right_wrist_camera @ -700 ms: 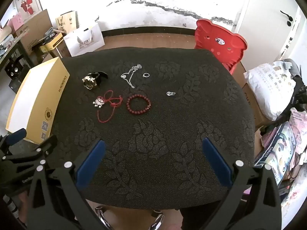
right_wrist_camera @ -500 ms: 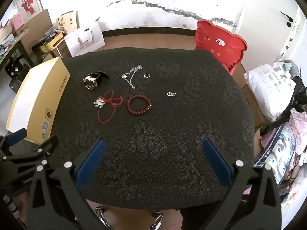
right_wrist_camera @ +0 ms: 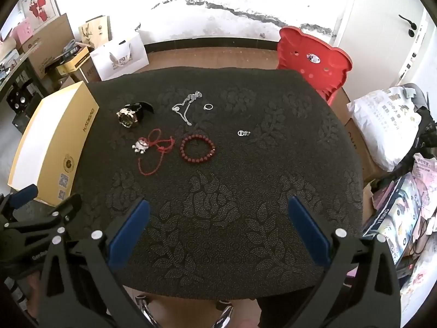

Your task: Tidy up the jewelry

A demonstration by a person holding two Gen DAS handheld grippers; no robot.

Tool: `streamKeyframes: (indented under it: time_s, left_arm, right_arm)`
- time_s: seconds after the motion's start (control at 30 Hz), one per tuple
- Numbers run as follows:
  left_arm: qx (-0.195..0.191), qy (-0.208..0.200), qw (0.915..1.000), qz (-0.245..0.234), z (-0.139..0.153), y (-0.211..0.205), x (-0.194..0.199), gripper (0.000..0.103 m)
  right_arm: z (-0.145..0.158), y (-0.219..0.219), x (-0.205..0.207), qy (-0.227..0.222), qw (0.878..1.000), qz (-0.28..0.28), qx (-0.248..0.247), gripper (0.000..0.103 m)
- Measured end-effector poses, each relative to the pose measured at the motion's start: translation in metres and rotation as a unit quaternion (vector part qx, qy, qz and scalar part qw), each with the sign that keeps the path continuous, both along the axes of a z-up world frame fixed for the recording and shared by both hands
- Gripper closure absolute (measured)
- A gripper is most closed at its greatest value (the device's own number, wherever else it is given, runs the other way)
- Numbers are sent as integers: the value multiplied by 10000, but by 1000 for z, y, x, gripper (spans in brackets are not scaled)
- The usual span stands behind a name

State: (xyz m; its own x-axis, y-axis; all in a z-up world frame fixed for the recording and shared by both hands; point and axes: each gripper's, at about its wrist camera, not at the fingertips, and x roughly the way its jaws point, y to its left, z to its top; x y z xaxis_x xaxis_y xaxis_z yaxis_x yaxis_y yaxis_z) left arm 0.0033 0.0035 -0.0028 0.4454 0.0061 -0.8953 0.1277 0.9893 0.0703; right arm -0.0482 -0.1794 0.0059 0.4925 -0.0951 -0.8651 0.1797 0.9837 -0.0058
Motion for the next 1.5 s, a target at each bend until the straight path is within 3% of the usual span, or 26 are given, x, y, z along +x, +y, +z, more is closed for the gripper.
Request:
streamKeyframes:
  time_s: [1.5]
  left_arm:
    - [-33, -10, 10000, 3, 2, -2, -1, 5]
  right_arm:
    - [3, 2, 0, -54, 10000, 12, -2, 5]
